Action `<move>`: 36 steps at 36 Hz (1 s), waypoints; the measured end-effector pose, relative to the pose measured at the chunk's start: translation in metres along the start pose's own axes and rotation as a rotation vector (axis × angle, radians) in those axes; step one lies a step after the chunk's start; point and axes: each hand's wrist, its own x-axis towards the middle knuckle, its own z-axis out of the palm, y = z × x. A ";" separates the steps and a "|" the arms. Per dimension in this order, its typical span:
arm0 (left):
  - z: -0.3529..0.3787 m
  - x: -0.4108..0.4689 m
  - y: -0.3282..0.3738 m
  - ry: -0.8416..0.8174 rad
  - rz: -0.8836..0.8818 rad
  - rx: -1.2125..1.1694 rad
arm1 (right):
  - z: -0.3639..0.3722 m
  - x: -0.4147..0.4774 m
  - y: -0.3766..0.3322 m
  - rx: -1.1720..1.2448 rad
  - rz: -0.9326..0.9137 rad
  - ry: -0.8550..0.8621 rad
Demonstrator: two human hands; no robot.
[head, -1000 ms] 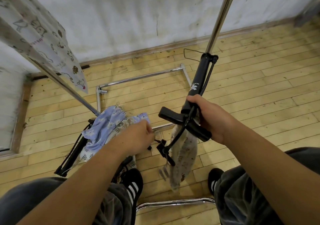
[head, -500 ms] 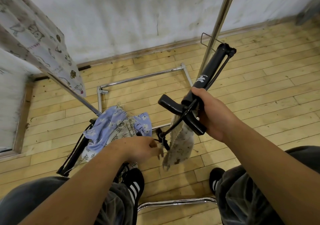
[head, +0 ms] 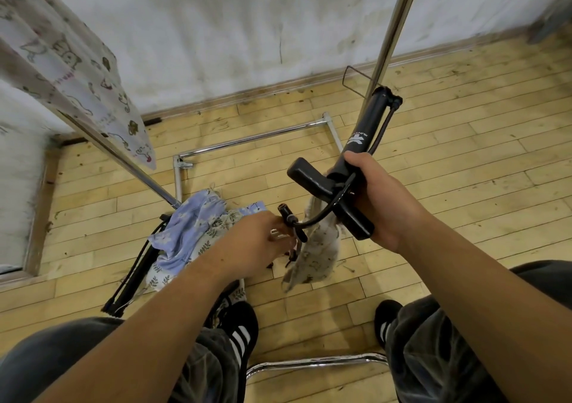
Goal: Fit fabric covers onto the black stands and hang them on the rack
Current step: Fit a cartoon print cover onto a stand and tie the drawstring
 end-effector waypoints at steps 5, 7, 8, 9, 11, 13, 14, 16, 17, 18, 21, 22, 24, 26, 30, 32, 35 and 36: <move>0.000 0.005 0.001 0.075 -0.021 -0.105 | 0.000 0.001 0.002 0.023 0.027 -0.088; 0.001 0.006 0.002 0.073 -0.012 -0.183 | 0.001 0.000 0.003 0.014 0.037 -0.112; 0.001 0.006 0.002 0.067 -0.007 -0.205 | 0.001 0.000 0.003 0.008 0.043 -0.115; 0.001 0.006 0.002 0.060 -0.003 -0.213 | 0.001 0.000 0.003 0.004 0.047 -0.118; 0.001 0.006 0.000 0.038 -0.007 -0.209 | 0.002 0.000 0.004 0.008 0.048 -0.125; 0.001 0.005 0.001 -0.010 -0.017 -0.211 | 0.004 -0.001 0.004 0.019 0.044 -0.119; 0.001 0.005 0.001 -0.032 -0.027 -0.212 | 0.004 -0.001 0.003 0.026 0.042 -0.114; 0.002 0.003 0.004 -0.075 -0.038 -0.191 | 0.006 -0.002 0.003 0.037 0.037 -0.107; 0.002 0.002 0.006 -0.093 -0.039 -0.166 | 0.007 -0.003 0.003 0.043 0.034 -0.106; 0.003 0.000 0.007 -0.107 -0.042 -0.157 | 0.007 -0.003 0.002 0.052 0.031 -0.108; 0.004 -0.003 0.007 -0.124 -0.059 -0.154 | 0.009 -0.004 0.002 0.088 0.022 -0.113; 0.004 -0.003 0.007 -0.115 -0.080 -0.139 | 0.009 -0.005 0.002 0.091 0.019 -0.115; 0.006 -0.001 0.003 -0.052 -0.102 -0.096 | 0.009 -0.007 0.002 0.089 0.020 -0.124; 0.007 0.002 0.002 0.025 -0.063 -0.067 | 0.010 -0.008 0.001 0.094 0.029 -0.145; 0.004 0.001 0.004 0.055 0.005 -0.119 | 0.009 -0.010 -0.001 0.107 0.054 -0.183; 0.003 0.000 0.007 0.032 0.007 -0.171 | 0.009 -0.010 -0.001 0.098 0.056 -0.188; 0.004 0.000 0.008 -0.041 -0.019 -0.301 | 0.010 -0.010 -0.001 0.076 0.070 -0.205; 0.004 0.000 0.008 -0.078 -0.041 -0.334 | 0.010 -0.011 -0.001 0.069 0.071 -0.205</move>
